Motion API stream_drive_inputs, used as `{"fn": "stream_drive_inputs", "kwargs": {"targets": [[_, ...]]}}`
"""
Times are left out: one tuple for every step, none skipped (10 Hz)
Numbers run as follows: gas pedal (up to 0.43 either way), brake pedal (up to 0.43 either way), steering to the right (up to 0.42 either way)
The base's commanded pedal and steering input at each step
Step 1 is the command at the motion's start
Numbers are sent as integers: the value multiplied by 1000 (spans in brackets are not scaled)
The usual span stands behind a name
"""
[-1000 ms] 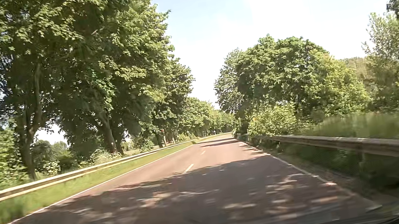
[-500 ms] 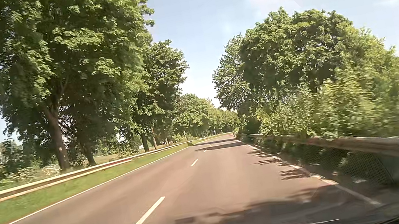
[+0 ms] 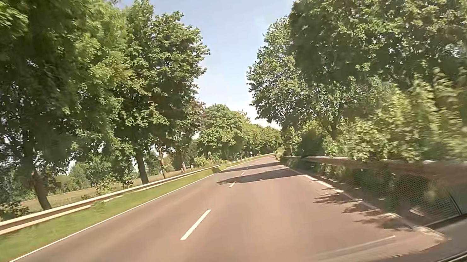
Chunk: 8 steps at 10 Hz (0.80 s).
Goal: Follow the waypoints while adhering to traffic rules and regulations
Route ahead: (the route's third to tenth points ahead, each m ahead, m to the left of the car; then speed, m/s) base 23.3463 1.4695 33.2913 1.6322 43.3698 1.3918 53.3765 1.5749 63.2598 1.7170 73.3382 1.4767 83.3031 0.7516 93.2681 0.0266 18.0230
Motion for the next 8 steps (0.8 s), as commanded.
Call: {"fn": "stream_drive_inputs", "kwargs": {"targets": [[177,0,-1],[177,0,-1],[177,0,-1],[177,0,-1],[177,0,-1],[177,0,-1],[177,0,-1],[177,0,-1]]}}
